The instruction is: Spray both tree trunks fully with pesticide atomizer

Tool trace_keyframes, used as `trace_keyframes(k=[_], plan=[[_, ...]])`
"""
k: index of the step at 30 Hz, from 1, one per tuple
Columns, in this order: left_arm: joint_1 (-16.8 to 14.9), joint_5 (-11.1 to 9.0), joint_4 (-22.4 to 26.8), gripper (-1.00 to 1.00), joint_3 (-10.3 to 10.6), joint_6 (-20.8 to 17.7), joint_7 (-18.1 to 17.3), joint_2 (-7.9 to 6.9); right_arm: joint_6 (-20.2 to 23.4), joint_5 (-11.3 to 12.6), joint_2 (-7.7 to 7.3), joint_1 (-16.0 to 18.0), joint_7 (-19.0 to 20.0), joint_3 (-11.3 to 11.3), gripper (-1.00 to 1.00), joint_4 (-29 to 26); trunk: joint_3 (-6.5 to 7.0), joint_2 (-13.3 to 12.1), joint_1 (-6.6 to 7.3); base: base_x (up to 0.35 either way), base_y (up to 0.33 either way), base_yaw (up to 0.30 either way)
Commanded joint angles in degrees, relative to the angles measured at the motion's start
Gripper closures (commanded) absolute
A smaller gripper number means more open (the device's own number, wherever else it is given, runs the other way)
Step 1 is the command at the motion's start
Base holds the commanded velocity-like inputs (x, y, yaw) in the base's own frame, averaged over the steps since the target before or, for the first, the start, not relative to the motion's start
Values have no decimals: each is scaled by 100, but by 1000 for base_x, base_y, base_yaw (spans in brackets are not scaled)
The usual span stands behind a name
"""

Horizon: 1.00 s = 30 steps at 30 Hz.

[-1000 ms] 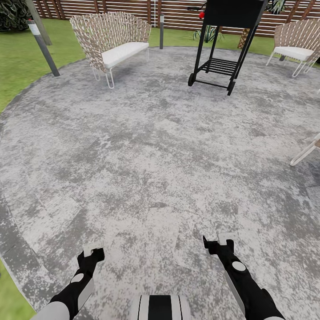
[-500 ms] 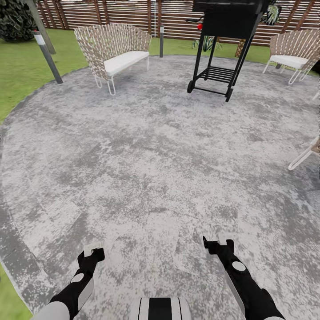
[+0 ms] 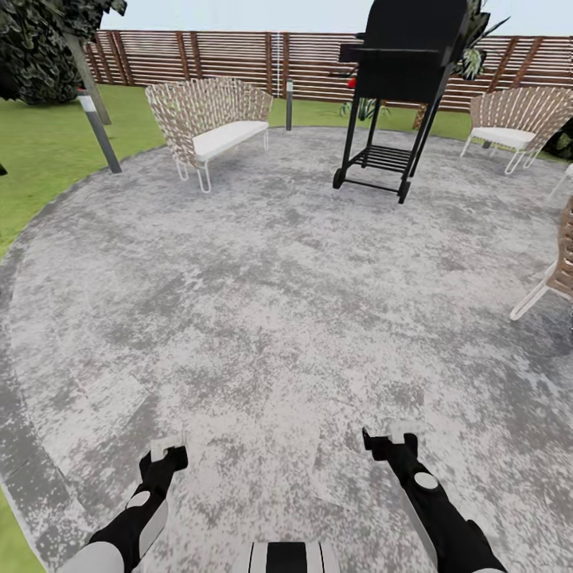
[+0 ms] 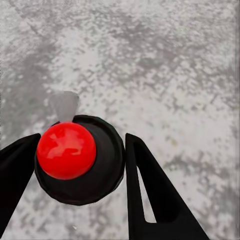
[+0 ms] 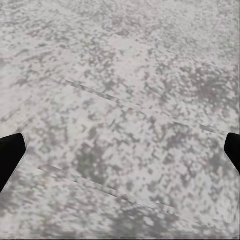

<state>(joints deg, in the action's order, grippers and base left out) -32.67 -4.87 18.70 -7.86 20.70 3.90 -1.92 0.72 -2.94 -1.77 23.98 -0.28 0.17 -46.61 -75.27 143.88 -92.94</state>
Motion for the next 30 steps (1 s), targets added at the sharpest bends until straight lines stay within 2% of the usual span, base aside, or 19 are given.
trace_keyframes(k=[1,6,8,9,10,12,16,17,20,25,27,30], plan=[[17,-50,-6,100,27,12,1,-6,1,-31,6,1,-1,6,-100,119,28,0,3,0,0,0],[41,19,-34,100,44,-22,-2,-49,-73,-31,17,1,26,9,-100,488,184,-7,16,0,0,0],[62,164,-84,100,40,-48,-3,-87,-421,-56,18,1,34,9,-100,892,246,-10,21,0,0,0],[161,460,-94,100,39,-183,-3,-118,-1054,-347,26,1,30,17,-100,1407,277,-11,24,0,0,0],[167,500,-93,100,37,-230,-3,-120,-1133,-459,26,1,23,17,-100,1496,308,-12,26,0,0,0],[185,657,-84,100,32,-665,1,-129,-1233,-723,23,1,6,15,-100,1621,371,-15,32,0,0,0],[216,706,-92,100,30,-1059,5,-161,-1406,-864,-7,-6,-19,-2,-100,1810,495,-20,42,0,0,0],[460,708,-74,100,23,-1147,-2,-233,-1928,-885,-6,-46,-30,-8,-100,2360,519,-22,45,0,0,0],[620,678,-69,100,1,-1142,4,-296,-2206,-886,-33,-51,-25,-15,-100,2696,587,-26,52,0,0,0],[732,666,-91,100,-25,-1121,11,-303,-2399,-885,-34,-52,-29,-17,-100,2826,698,-32,65,0,0,0],[946,662,-94,100,-36,-1087,7,-308,-2423,-884,-34,-52,-28,-17,-100,2886,743,-35,70,0,0,0],[1101,650,-80,100,-40,-1078,6,-309,-2432,-883,-41,-52,-40,-25,-100,3046,809,-39,78,0,0,0]])
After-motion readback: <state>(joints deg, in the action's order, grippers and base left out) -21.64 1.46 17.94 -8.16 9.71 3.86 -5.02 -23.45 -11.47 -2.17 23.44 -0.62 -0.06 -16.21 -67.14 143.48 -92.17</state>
